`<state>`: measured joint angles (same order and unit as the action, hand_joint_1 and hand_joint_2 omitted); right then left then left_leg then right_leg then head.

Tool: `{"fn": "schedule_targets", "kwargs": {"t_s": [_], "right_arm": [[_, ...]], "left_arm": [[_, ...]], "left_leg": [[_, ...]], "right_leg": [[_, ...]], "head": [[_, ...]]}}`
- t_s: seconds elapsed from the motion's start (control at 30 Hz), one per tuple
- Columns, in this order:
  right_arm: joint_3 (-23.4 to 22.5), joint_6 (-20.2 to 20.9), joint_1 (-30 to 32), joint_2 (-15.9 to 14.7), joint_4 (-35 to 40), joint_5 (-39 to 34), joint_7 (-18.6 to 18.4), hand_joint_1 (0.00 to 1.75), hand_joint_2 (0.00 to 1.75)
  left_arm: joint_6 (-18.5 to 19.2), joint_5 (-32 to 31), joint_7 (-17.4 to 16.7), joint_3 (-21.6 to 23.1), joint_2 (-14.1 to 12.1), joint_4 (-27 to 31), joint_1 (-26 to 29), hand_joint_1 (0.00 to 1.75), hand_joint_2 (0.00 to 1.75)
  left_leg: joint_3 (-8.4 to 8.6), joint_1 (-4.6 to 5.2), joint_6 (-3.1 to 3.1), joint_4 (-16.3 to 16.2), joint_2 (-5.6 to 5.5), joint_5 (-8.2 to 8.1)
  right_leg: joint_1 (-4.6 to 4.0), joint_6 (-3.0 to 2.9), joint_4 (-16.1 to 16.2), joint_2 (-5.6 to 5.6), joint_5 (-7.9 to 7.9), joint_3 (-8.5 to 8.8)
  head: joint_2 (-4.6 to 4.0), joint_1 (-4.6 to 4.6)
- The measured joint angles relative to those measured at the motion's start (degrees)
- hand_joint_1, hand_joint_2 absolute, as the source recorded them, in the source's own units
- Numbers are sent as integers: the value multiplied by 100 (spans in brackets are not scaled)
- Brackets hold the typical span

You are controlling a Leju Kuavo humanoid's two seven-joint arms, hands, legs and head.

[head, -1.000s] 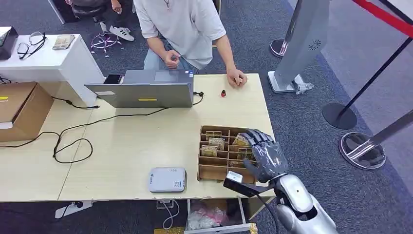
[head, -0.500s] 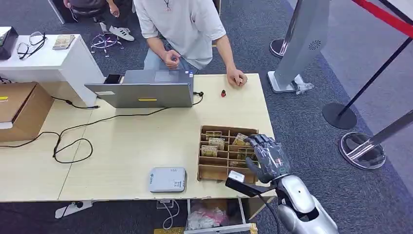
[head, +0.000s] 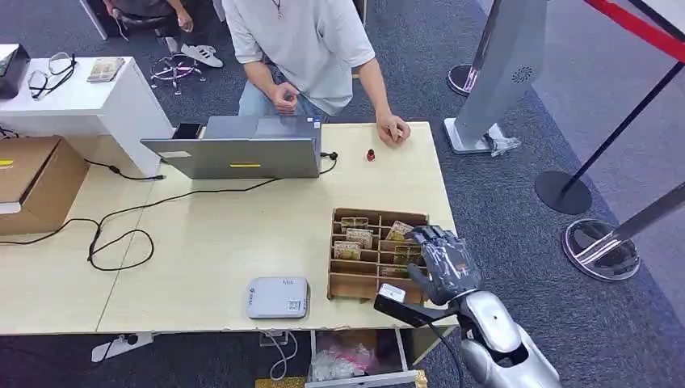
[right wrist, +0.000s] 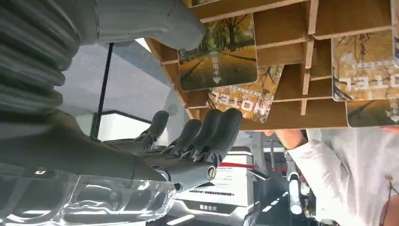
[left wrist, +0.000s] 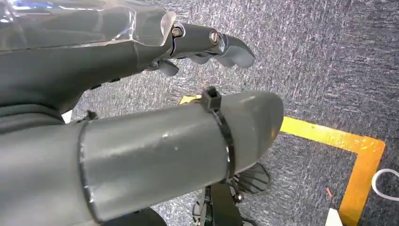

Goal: Pass the card to the sensor for recognition and then transmit it.

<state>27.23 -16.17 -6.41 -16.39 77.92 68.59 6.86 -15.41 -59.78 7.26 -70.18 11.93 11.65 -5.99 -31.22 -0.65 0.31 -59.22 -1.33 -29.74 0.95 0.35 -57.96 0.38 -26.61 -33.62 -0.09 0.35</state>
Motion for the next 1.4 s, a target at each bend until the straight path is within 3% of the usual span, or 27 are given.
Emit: {"fn": "schedule_targets", "kwargs": {"t_s": [0.63,0.67,0.7,0.83,1.4], "right_arm": [[63,59,-105,0,-162,0,0,87,175],[68,59,-112,0,-171,0,0,96,175],[74,59,-118,0,-186,0,0,133,175],[90,61,-125,0,-203,-4,0,161,175],[103,24,-169,0,-241,-26,37,175,175]], "left_arm": [[-2,-2,-2,0,2,0,2,0,0],[-2,-2,0,0,2,0,2,0,0],[-2,-2,0,0,2,0,2,0,0],[-2,-4,0,0,2,0,3,0,0],[-2,-33,-11,0,2,0,4,0,0]], "left_leg": [[0,0,0,0,-1,0],[0,0,0,0,-1,0],[0,0,0,0,-1,0],[0,0,0,0,-1,0],[1,0,0,0,0,0]], "right_leg": [[0,0,0,0,0,0],[0,0,0,0,0,0],[0,0,0,0,0,0],[0,0,0,0,0,0],[0,0,0,0,0,1]], "head": [[0,0],[0,0],[0,0],[0,0],[0,0]]}}
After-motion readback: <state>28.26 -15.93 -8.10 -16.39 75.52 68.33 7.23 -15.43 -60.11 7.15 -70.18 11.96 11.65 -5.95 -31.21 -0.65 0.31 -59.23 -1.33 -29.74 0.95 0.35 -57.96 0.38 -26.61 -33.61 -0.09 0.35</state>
